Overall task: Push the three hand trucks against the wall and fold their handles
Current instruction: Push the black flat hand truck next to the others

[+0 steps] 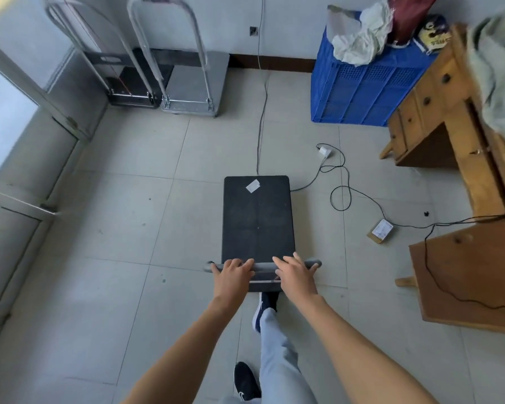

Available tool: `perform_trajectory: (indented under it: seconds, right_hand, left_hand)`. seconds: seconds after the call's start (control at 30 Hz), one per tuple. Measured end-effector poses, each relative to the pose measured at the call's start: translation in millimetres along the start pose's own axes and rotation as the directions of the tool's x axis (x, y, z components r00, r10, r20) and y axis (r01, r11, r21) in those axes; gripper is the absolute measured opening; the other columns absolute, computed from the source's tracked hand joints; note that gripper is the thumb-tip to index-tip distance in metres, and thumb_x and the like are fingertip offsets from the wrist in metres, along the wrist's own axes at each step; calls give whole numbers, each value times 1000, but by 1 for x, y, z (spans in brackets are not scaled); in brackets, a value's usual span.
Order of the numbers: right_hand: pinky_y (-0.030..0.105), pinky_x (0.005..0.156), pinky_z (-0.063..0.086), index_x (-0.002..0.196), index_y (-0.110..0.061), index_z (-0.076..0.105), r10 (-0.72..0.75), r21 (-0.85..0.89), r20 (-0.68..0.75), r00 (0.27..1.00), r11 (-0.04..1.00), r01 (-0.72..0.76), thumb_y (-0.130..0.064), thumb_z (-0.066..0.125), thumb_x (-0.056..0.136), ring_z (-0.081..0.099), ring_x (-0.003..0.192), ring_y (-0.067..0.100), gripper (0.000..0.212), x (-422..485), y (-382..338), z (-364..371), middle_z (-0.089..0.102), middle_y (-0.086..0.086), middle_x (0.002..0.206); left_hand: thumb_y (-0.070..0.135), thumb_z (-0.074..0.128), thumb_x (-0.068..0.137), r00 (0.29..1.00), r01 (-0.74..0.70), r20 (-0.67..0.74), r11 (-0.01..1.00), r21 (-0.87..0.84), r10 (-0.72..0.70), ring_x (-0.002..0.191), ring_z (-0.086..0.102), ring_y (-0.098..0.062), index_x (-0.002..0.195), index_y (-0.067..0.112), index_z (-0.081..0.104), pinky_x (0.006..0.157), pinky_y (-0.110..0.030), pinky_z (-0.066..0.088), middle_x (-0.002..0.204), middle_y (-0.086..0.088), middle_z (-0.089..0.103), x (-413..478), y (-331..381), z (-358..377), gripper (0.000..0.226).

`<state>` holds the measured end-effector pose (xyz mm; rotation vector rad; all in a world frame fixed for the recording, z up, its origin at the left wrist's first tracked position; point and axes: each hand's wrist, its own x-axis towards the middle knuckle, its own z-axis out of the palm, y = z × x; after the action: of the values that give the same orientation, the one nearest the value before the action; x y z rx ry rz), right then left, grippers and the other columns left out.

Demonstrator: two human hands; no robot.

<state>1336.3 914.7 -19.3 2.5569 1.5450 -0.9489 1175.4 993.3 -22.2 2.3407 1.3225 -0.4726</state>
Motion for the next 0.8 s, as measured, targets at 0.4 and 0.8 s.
perform_trajectory:
  seconds: [0.4,0.8]
  right_hand:
    - [79,104,17,142,-29,44,-34,18,72,997,999,33,-8,50,98,24,146,26,49,224,-24,-125,52,2,138]
    - [78,103,21,140,-28,48,9,26,-6,1000,1000,-9,-9,52,97,32,141,26,47,451,-86,-240,57,2,134]
  left_hand:
    - [34,42,102,997,55,48,998,-34,-54,125,48,-26,136,33,47,106,-64,23,128,-1,58,217,-8,-131,34]
    - [26,45,100,999,30,16,997,-77,-29,121,50,-23,129,34,54,109,-64,17,120,3,60,455,-53,-263,30]
